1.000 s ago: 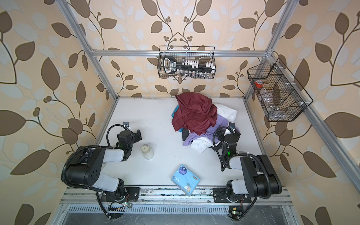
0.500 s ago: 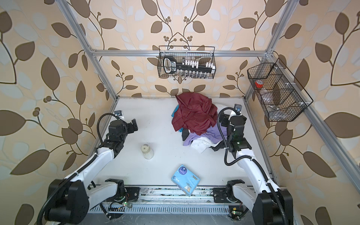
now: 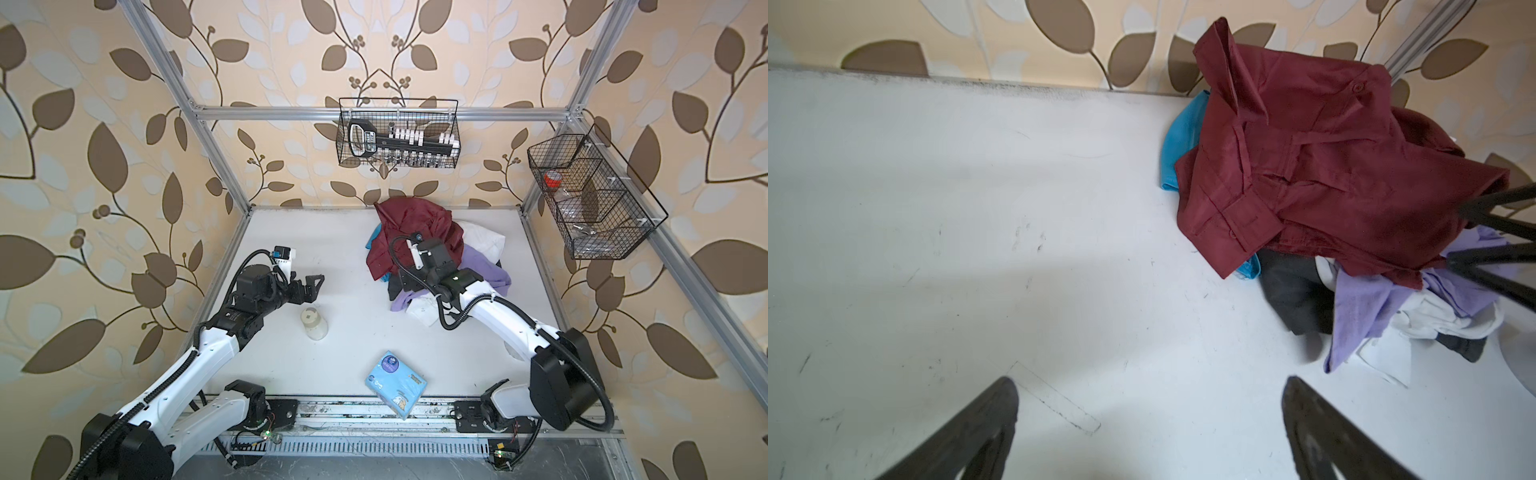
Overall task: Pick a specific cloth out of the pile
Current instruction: 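Lower the right gripper onto the lavender shirt under the maroon shirt and grasp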
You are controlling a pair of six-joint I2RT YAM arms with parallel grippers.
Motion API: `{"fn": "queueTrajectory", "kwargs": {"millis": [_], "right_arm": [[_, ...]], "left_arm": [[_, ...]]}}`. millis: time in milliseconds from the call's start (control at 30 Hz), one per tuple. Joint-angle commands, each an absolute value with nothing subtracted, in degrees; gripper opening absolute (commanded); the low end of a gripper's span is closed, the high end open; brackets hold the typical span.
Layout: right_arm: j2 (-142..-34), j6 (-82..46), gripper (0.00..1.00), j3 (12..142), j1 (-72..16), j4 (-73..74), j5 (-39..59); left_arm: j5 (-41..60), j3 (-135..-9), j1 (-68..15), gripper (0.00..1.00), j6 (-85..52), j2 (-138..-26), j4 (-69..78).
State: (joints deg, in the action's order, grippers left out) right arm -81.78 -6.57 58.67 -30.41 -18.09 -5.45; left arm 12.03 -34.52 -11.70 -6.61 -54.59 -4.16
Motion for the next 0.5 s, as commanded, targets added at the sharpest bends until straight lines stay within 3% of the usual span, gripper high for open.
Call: {"fn": "queueTrajectory", "kwargs": {"millis": [0, 200, 467], "right_arm": [[-85.10, -6.86, 0.90, 62.73, -32.16, -20.86, -4.13], [-91.95, -6.85, 0.84, 68.16, -35.29, -27.39, -6.10], [-93.85, -9.00, 0.66, 66.30, -36.50, -31.60, -8.04]], "left_arm": [[14.11, -36.74, -12.30, 0.99, -6.03, -54.95, -5.27], [14.43, -36.83, -12.74, 0.99, -5.48, -54.80, -5.37], [14.70, -36.83, -12.92, 0.99, -5.30, -54.76, -5.45]]}}
